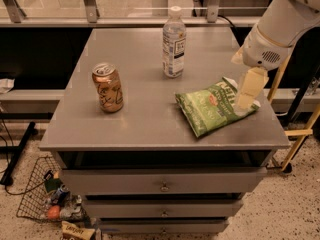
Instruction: Pick green jalapeno chip bag
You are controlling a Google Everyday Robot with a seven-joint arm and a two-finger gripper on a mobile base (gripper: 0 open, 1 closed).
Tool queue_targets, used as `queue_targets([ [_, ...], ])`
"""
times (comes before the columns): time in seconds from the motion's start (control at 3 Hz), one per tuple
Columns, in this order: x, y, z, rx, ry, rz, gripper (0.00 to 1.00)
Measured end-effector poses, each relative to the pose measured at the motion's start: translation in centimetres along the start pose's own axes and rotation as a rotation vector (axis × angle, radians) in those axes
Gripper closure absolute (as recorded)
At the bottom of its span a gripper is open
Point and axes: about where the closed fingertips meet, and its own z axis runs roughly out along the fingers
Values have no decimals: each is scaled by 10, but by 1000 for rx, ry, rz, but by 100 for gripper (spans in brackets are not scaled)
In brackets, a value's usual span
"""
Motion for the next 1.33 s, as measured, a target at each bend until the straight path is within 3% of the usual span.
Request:
queue_targets([
  [0.67,38,-2,47,-66,5,84,2],
  [1.33,52,-5,50,-64,-16,106,46],
])
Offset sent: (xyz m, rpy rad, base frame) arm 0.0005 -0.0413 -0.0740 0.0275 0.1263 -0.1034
